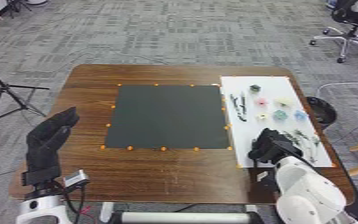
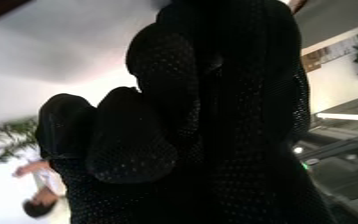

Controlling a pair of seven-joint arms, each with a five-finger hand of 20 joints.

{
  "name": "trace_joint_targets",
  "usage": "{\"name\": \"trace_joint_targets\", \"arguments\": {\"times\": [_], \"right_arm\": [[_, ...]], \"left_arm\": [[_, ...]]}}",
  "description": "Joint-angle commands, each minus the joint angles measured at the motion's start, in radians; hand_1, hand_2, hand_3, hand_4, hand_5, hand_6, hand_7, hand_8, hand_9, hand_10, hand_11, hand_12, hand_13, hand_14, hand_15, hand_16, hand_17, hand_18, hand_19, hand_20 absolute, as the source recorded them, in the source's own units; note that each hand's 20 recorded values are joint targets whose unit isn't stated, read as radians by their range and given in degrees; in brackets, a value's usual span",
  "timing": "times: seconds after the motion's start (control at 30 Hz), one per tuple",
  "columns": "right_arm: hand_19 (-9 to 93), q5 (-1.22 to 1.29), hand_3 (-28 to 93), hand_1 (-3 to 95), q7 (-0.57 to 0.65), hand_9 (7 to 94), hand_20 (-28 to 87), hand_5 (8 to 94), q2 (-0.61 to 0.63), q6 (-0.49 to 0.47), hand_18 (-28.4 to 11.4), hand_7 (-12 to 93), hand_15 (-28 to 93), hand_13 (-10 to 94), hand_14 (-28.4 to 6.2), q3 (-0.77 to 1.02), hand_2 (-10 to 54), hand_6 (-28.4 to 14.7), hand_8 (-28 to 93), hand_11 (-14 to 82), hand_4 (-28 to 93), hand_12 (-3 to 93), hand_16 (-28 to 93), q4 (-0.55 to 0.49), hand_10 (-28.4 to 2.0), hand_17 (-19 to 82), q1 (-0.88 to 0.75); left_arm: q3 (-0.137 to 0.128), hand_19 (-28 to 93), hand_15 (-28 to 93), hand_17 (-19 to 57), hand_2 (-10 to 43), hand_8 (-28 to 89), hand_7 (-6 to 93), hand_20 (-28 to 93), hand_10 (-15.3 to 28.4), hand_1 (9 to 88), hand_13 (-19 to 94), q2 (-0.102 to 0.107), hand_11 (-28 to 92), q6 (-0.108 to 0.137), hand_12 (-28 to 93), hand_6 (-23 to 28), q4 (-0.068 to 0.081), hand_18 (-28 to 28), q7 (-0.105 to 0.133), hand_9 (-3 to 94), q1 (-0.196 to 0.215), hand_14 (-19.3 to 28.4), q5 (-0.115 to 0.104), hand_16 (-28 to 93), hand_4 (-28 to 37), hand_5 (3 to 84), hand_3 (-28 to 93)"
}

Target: Arrange flowers

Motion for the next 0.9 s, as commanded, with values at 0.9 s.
{"name": "trace_joint_targets", "arguments": {"times": [0.9], "right_arm": [[92, 0.218, -27, 84.4, -0.082, 90.1, 53, 80.7, 0.081, 0.205, -22.7, 21, 69, 87, -3.7, -0.077, -9.5, 0.3, 35, 32.2, 60, 47.9, 45, -0.096, -7.5, 50, 0.106]], "left_arm": [[-0.049, 12, 19, 6.2, -7.2, -7, 14.1, 18, 13.4, 25.5, 39, 0.112, 20, 0.021, 12, 3.4, 0.048, 12.6, -0.039, 46.4, -0.01, 16.5, -0.105, 2, -25.8, 50.8, 71]]}}
